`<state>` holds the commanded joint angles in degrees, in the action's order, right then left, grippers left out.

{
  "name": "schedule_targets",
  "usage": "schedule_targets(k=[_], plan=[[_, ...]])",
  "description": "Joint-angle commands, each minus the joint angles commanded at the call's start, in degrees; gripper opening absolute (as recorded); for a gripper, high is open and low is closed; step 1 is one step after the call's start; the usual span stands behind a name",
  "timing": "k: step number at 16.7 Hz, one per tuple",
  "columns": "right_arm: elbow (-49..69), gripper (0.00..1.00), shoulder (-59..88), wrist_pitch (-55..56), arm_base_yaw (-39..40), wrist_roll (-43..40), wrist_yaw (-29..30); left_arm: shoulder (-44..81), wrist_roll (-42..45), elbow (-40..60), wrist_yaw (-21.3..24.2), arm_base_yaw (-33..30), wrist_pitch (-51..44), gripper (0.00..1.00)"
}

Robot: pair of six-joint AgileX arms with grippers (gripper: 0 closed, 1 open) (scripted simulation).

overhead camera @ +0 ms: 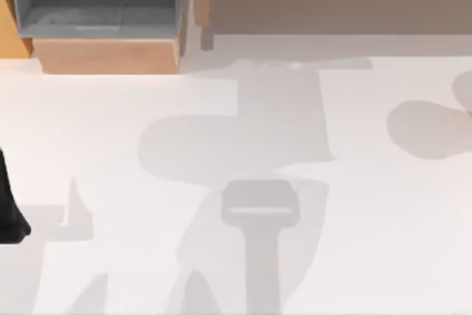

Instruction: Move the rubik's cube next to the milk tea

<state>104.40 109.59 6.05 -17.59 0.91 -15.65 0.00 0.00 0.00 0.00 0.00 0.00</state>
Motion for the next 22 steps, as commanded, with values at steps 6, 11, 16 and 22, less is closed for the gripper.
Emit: schedule_targets(k=[6, 11, 16, 22], plan=[[0.8, 0.0, 0.24, -0.95, 0.16, 0.16, 0.13, 0.0, 0.0, 0.0, 0.0, 0.0, 0.0, 1.0], [4.18, 0.0, -4.04, -9.71, 2.82, 2.01, 5.02, 0.0, 0.0, 0.0, 0.0, 0.0, 0.0, 1.0], [8.71, 0.0, -9.67, -31.32, 10.22, 5.79, 13.15, 0.0, 0.0, 0.0, 0.0, 0.0, 0.0, 1.0], [12.37, 0.0, -8.37, -56.04, 20.42, 9.68, 19.33, 0.0, 0.0, 0.0, 0.0, 0.0, 0.0, 1.0]])
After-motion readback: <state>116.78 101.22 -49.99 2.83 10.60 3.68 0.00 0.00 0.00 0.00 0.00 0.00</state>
